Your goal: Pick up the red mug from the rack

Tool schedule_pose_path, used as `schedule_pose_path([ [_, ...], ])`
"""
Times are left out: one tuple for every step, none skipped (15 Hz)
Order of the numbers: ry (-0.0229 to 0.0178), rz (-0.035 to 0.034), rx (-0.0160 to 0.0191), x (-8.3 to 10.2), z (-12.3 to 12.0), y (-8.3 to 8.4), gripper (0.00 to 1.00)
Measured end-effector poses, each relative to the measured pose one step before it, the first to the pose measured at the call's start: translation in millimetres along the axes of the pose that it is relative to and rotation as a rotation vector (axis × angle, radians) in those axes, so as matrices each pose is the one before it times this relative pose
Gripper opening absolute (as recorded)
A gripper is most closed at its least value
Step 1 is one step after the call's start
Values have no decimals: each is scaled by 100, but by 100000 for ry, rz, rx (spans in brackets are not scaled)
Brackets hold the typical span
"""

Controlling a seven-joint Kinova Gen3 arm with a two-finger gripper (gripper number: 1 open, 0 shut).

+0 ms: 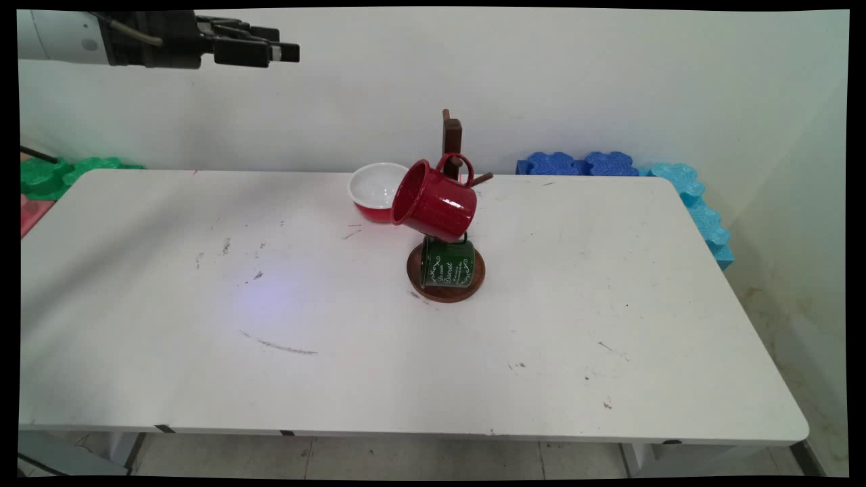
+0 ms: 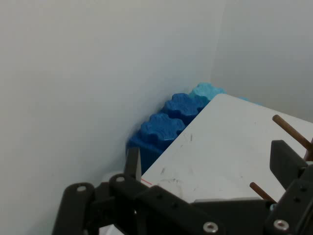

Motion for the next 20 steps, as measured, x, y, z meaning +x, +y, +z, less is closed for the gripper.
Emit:
schedule_pose_path([
  [-240, 79, -71, 36, 50, 69, 100],
  [-185, 59, -48, 38, 47, 57, 100],
  [-208, 45, -10, 28, 46, 74, 100],
  [-179, 27, 45, 31, 41, 65, 100],
  [-211, 17, 31, 44, 76, 88, 100],
  [-133, 0, 33, 40, 49, 66, 100],
  [-214, 38, 36, 108, 106, 112, 100],
  [-146, 11, -33, 78, 85, 76, 100],
  [-237, 101, -123, 150, 122, 152, 100],
  [-296, 55, -232, 174, 152, 192, 100],
  [-410, 18, -462, 127, 176, 265, 100],
  [-472, 38, -689, 128, 202, 329, 100],
  [-438, 18, -549, 100, 173, 277, 100],
  [-646, 32, -715, 110, 242, 341, 100],
  [-705, -146, -577, 66, 230, 305, 100],
  [-902, -211, -715, 63, 273, 366, 100],
  [-1253, -261, -1006, 30, 324, 460, 100],
  [-827, -209, -700, -6, 219, 319, 100],
  [-665, -142, -554, -10, 179, 257, 100],
  [-1235, -317, -1024, -19, 338, 490, 100],
])
